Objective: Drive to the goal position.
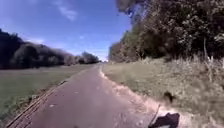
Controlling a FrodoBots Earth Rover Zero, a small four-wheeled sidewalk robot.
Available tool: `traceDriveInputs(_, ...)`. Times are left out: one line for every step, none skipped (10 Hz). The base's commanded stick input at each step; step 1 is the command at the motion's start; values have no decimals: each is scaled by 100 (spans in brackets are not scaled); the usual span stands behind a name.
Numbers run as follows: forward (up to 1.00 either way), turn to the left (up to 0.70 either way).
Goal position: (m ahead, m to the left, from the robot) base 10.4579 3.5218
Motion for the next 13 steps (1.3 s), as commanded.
traceDriveInputs(100,39)
traceDriveInputs(100,40)
traceDriveInputs(100,38)
traceDriveInputs(100,37)
traceDriveInputs(100,0)
traceDriveInputs(100,0)
traceDriveInputs(100,0)
traceDriveInputs(100,0)
traceDriveInputs(100,0)
traceDriveInputs(100,0)
traceDriveInputs(100,0)
traceDriveInputs(100,1)
traceDriveInputs(100,3)
